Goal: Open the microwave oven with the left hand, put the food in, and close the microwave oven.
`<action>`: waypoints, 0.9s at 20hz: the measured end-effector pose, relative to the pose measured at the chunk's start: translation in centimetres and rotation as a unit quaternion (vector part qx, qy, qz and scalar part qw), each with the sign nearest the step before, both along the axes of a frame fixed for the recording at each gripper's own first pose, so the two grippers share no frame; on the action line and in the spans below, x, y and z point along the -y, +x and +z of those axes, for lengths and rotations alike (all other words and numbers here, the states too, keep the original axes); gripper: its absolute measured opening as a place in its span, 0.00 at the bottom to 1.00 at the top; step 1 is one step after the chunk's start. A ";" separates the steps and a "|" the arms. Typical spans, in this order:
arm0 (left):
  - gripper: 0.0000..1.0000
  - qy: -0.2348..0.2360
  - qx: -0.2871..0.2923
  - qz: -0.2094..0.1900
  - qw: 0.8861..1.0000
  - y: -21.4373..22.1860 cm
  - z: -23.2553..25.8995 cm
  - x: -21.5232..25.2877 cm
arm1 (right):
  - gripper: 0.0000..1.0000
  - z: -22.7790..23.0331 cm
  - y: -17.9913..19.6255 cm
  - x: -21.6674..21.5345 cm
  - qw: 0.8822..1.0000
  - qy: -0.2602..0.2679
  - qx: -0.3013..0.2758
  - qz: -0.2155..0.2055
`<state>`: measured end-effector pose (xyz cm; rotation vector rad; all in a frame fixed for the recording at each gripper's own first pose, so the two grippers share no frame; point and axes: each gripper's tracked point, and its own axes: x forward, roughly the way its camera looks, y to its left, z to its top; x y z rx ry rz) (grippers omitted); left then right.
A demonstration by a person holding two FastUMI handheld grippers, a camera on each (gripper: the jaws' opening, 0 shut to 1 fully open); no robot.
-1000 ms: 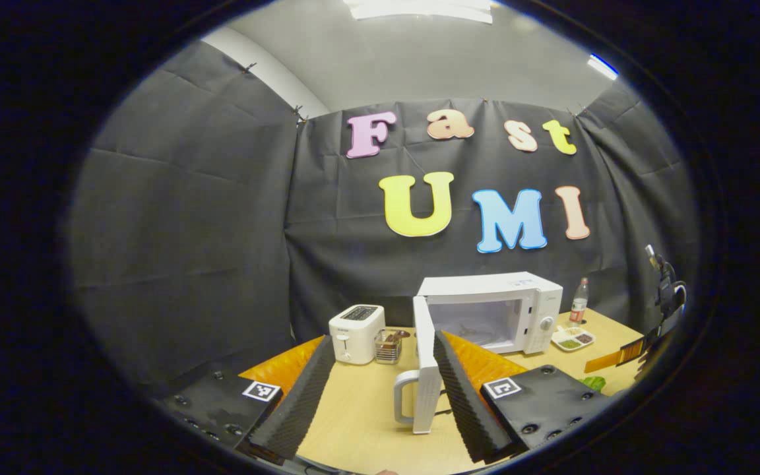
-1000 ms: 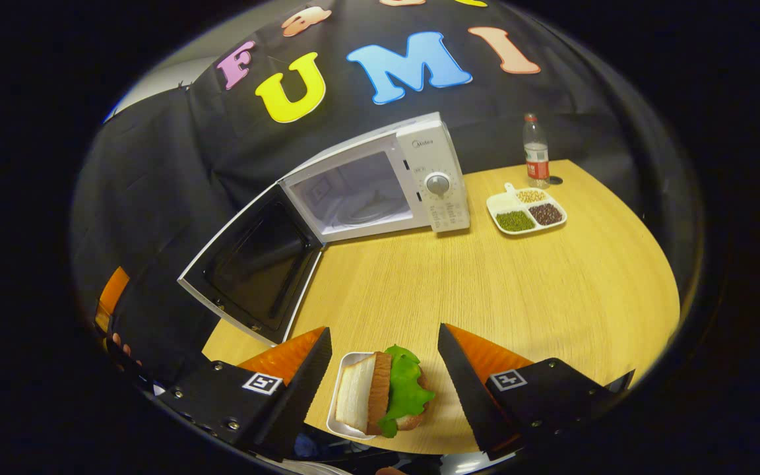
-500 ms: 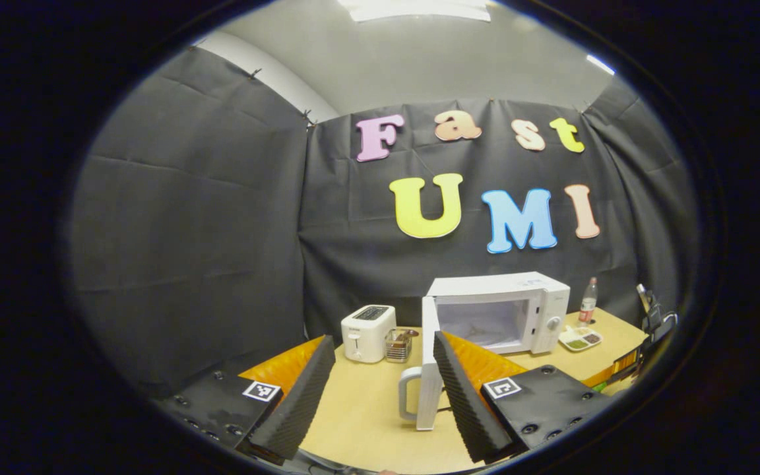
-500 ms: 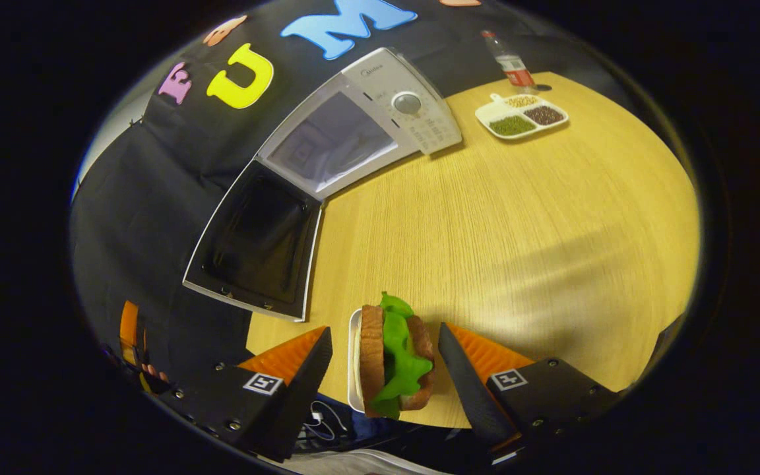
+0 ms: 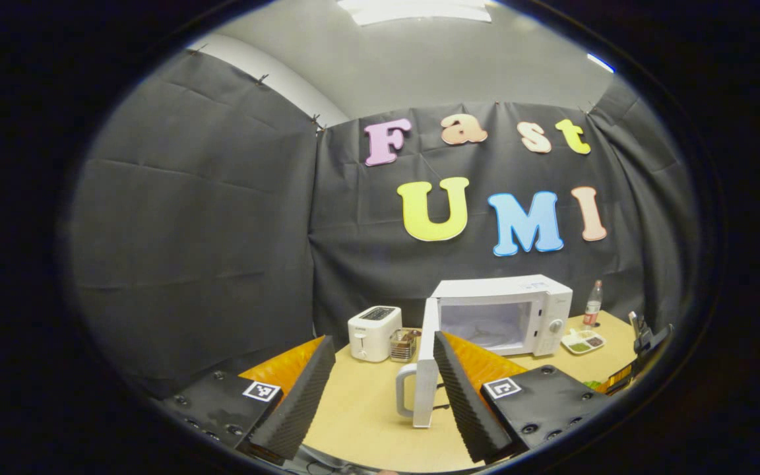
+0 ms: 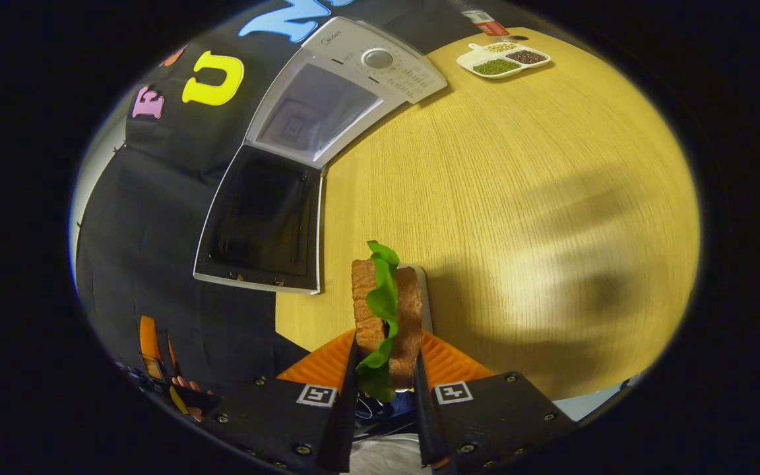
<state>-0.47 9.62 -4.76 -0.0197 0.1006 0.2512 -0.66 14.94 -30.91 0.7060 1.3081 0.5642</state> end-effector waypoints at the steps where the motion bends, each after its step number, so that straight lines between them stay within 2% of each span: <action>1: 0.95 -0.001 0.002 0.003 1.000 0.0 0.0 -0.2 | 0.40 0.2 0.0 0.1 1.000 -0.004 0.008 0.001; 4: 0.97 -0.005 0.007 0.009 1.000 0.4 0.4 -0.8 | 0.40 1.1 0.0 -0.1 1.000 0.000 0.020 0.002; 8: 0.97 -0.007 0.007 0.005 1.000 1.6 0.1 -1.6 | 0.40 3.4 1.4 -0.3 0.999 0.025 0.032 -0.028; 18: 0.97 -0.016 0.022 -0.018 0.999 6.7 0.0 -3.7 | 0.39 8.7 8.1 -3.0 0.990 0.033 0.105 -0.088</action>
